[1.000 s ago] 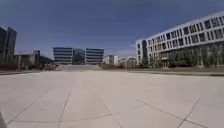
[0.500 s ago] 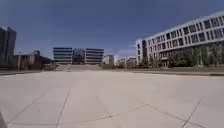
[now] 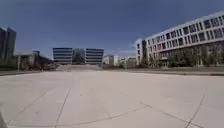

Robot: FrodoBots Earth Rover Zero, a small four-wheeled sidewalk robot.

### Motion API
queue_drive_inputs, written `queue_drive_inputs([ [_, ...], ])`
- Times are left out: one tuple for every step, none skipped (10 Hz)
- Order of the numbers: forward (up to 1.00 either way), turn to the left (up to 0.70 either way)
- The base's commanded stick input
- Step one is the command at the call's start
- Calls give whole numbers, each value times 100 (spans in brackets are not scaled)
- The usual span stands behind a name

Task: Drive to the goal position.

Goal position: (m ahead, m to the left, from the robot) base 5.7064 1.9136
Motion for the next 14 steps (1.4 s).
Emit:
queue_drive_inputs([
  [9, -5],
  [9, -5],
  [9, -5],
  [9, -5],
  [9, -5],
  [9, -5],
  [9, -5],
  [9, -5],
  [9, -5],
  [9, -5],
  [9, -5],
  [9, -5],
  [9, -5],
  [9, -5],
])
